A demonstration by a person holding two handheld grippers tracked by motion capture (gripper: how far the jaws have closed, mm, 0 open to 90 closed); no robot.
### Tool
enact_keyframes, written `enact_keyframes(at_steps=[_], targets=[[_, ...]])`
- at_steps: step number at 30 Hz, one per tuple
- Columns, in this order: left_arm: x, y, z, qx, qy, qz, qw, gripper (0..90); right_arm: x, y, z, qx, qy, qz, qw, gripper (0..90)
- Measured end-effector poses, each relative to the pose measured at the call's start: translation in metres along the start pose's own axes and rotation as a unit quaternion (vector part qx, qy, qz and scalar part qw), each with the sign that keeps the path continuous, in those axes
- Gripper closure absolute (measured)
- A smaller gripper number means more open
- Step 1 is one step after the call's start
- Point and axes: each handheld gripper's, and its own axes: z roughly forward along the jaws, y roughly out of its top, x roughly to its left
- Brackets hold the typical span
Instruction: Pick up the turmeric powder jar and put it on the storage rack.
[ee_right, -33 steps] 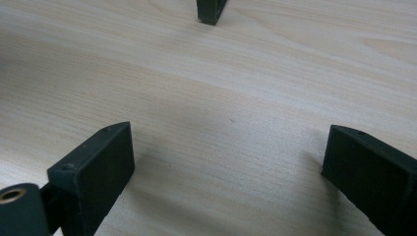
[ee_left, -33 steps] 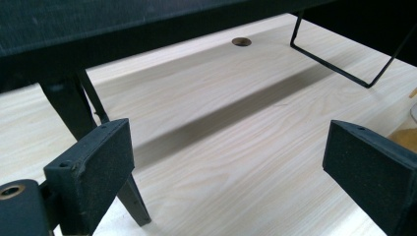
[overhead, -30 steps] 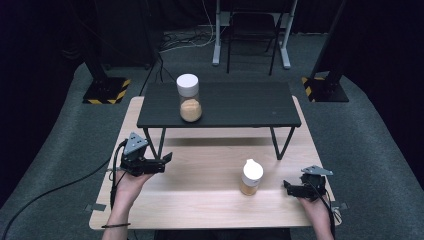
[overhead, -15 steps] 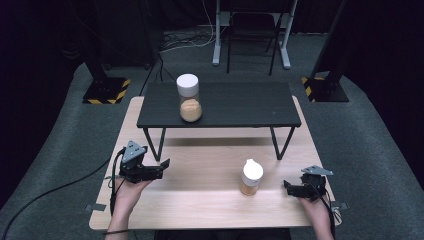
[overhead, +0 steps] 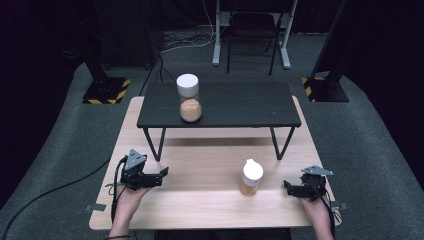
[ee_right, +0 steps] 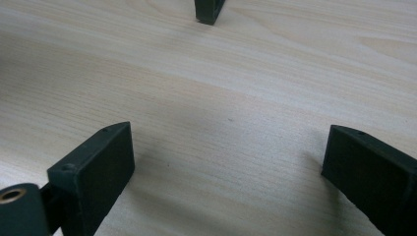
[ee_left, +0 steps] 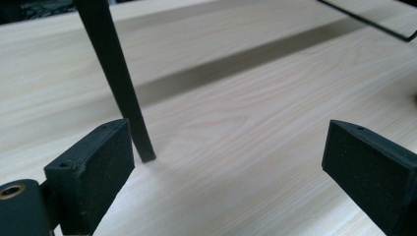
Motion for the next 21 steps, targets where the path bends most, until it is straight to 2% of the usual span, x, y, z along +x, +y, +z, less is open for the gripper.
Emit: enact_keyframes(at_steps=[12,21], targets=[[0.008,-0.014,0.014,0.024,0.003,-0.014,0.9996,5.3,0.0,0.0,0.0,0.0,0.0,0.0,1.0,4.3],[0.008,-0.015,0.023,0.047,0.003,-0.012,0.9988,5.3,0.0,0.0,0.0,0.0,0.0,0.0,1.0,4.4]])
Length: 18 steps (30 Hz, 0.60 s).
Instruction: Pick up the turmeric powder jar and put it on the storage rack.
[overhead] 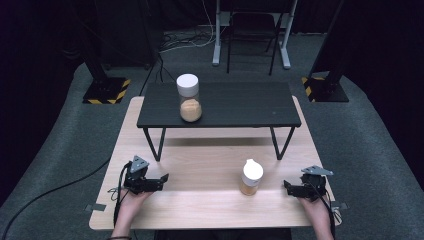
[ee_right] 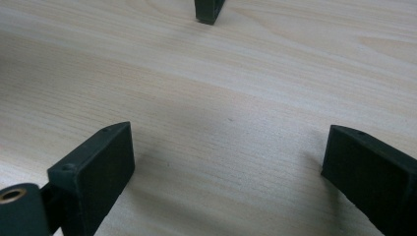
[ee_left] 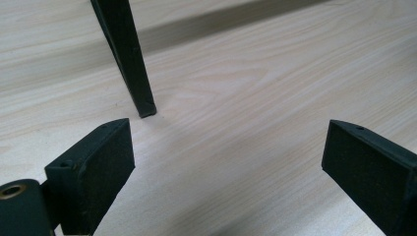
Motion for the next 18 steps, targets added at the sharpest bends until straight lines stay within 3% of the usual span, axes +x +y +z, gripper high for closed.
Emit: enact_keyframes(at_steps=[9,18], targets=[[0.004,0.0,0.011,0.027,-0.011,-0.01,0.9995,5.2,0.0,0.0,0.0,0.0,0.0,0.0,1.0,4.4],[0.004,0.001,0.02,0.049,-0.003,-0.009,0.9987,5.3,0.0,0.0,0.0,0.0,0.0,0.0,1.0,4.5]])
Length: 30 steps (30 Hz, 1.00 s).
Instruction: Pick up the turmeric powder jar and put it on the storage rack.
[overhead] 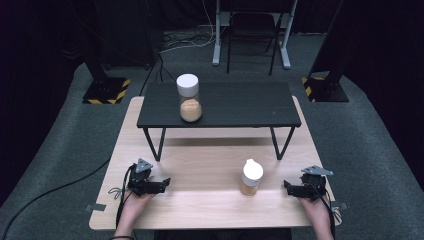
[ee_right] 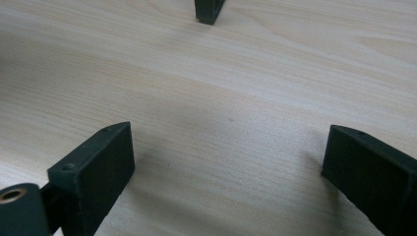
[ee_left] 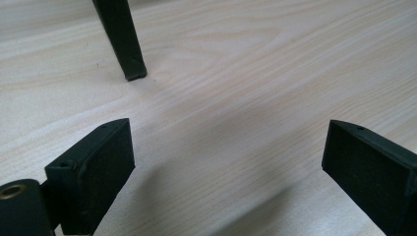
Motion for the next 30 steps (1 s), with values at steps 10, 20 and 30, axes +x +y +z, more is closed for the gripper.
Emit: enact_keyframes(at_steps=[10,20,30], targets=[[-0.005,0.002,0.007,0.011,0.009,0.003,0.9999,5.1,-0.001,-0.002,-0.001,-0.003,0.0,0.002,1.0,6.0],[-0.012,-0.001,0.011,0.013,0.029,0.015,0.9994,3.1,-0.003,-0.004,-0.006,-0.009,0.003,0.01,0.9999,7.4],[-0.012,-0.001,0.012,0.012,0.031,0.013,0.9994,2.1,-0.003,-0.006,-0.02,-0.035,0.01,0.017,0.9992,7.9]])
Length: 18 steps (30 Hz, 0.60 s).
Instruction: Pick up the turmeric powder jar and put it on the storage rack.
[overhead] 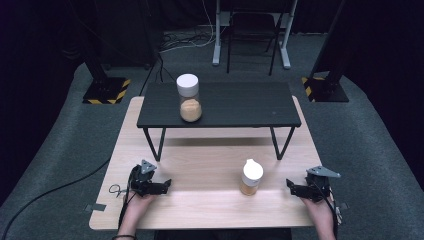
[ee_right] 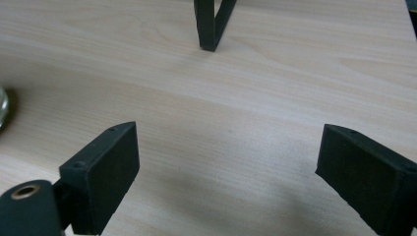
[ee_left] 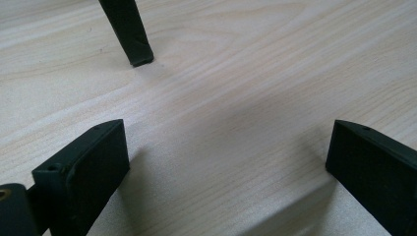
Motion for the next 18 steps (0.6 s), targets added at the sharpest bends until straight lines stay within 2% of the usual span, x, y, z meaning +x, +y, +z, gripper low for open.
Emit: enact_keyframes(at_steps=[10,18], targets=[[0.0,0.0,0.0,0.0,0.002,-0.001,1.0,2.1,0.002,0.003,-0.019,-0.028,0.02,-0.001,0.9994,8.0],[0.0,0.0,0.0,0.0,0.002,-0.002,1.0,2.0,0.008,0.008,-0.034,-0.047,0.041,-0.007,0.998,8.2]])
